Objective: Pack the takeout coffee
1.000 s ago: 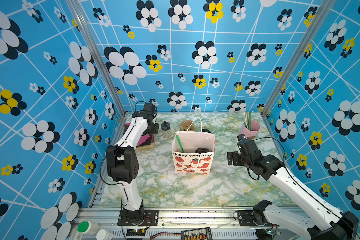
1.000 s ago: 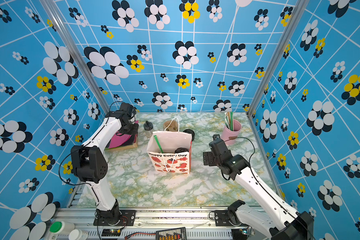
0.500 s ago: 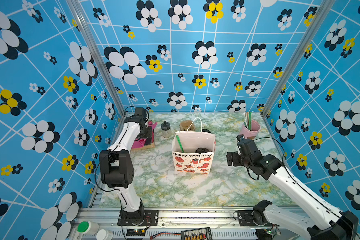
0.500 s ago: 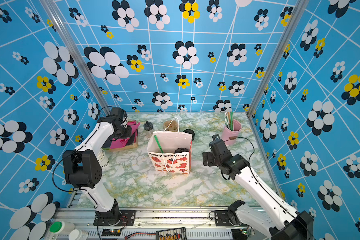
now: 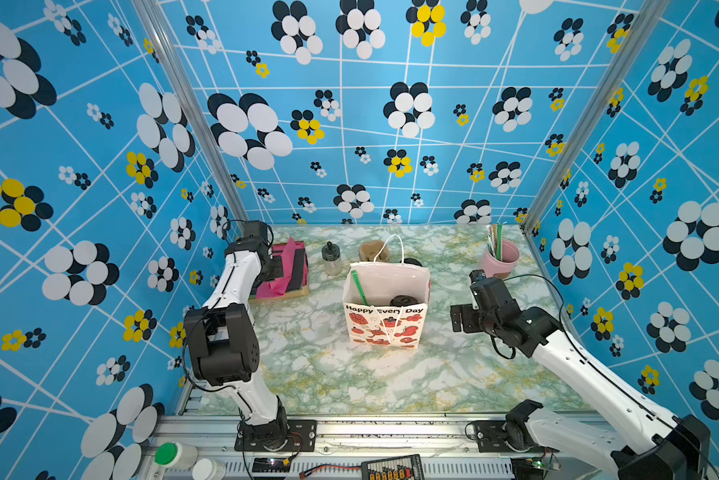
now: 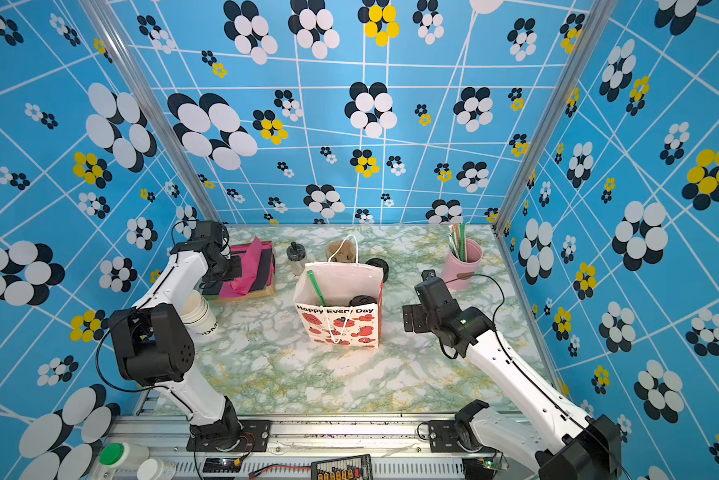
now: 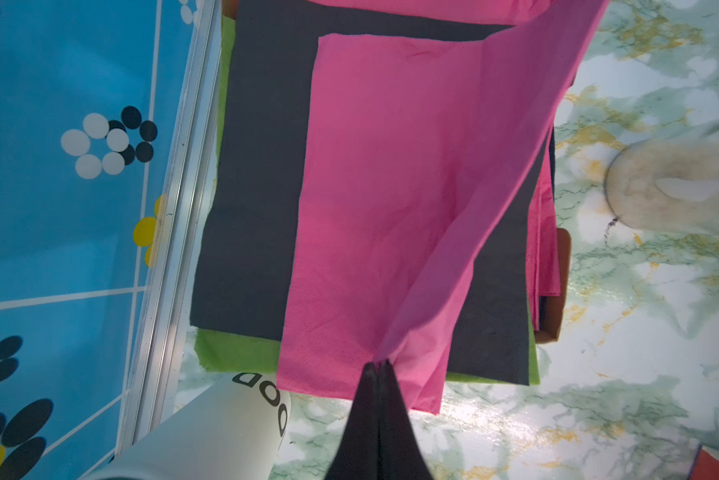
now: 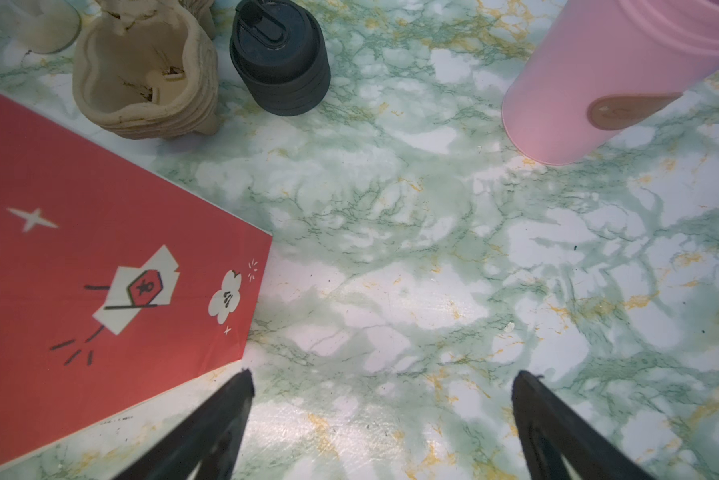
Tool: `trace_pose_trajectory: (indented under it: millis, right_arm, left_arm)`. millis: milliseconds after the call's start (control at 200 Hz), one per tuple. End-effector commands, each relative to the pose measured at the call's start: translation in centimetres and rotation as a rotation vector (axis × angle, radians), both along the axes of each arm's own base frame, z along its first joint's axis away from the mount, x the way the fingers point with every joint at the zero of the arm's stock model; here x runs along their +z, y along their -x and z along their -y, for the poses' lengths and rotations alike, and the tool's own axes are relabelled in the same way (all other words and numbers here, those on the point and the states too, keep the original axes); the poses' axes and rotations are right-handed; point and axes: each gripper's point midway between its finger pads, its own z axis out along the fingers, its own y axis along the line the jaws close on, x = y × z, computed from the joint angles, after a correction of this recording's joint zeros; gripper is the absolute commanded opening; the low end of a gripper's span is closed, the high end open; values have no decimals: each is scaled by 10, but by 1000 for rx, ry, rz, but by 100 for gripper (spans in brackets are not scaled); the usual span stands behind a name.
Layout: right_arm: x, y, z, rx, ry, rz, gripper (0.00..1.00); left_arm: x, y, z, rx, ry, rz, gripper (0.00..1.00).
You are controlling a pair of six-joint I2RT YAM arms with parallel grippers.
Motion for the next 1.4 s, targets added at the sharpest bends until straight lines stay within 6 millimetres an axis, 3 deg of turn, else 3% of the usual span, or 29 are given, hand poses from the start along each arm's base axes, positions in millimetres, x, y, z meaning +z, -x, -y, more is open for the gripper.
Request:
trace_pose_trajectory:
  millis: [0,500,645,750,820,970,1059,1394]
  right_arm:
    - [-5,1,1,-4,-5,-13,99]
    - [-6,1,0,2,-3,-17,99]
    - [-7,2,0,4,1,-21,99]
    - [-6,1,0,4,3,-19,99]
    - [-6,1,0,5,3,-20,99]
    - [-7,1,0,5,5,-21,99]
    - [-5,0,0,7,6,-18,99]
    - [14,1,4,3,-6,38,99]
  left_arm:
    - [1,5,-12,37,-23,2,2]
    - [-10,12,-41,109,-58,-26,12]
    - [-5,11,-47,123,-66,-9,32]
    - [12,8,-49,129,-73,31,42]
    - [27,6,-49,131,-75,73,55]
    - [57,1,-34,90,-40,161,70]
    - [61,-5,-22,40,-68,169,76]
    - [18,-42,21,-161,-341,0,81]
